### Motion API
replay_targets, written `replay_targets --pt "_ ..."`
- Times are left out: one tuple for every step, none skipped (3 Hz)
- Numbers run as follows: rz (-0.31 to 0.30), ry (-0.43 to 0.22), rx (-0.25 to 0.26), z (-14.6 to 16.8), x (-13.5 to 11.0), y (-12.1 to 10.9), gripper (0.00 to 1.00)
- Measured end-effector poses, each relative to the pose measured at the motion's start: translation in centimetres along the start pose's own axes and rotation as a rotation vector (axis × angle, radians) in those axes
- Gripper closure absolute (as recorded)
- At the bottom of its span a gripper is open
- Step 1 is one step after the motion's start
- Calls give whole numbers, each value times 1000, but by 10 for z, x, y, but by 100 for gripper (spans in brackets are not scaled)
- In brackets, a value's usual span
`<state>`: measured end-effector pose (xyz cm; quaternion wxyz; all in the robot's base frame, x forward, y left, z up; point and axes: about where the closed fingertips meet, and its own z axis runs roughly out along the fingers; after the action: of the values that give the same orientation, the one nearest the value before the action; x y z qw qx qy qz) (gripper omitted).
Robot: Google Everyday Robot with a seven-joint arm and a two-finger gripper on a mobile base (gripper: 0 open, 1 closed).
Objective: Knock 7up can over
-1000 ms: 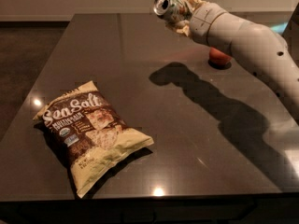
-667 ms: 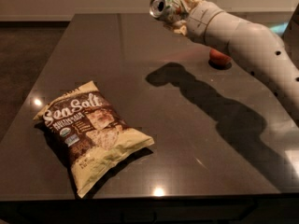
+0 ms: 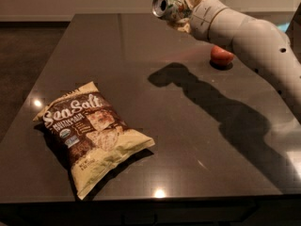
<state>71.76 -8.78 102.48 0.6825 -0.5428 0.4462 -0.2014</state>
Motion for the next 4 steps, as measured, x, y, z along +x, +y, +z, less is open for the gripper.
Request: replay_targets --pt "-121 -26 -17 -11 -2 -18 100" --pt "-307 -44 -49 -19 -10 -25 100" --pt "-516 -61 -100 -28 -19 -20 100" --pt "-744 -57 -130 -36 -20 -9 100"
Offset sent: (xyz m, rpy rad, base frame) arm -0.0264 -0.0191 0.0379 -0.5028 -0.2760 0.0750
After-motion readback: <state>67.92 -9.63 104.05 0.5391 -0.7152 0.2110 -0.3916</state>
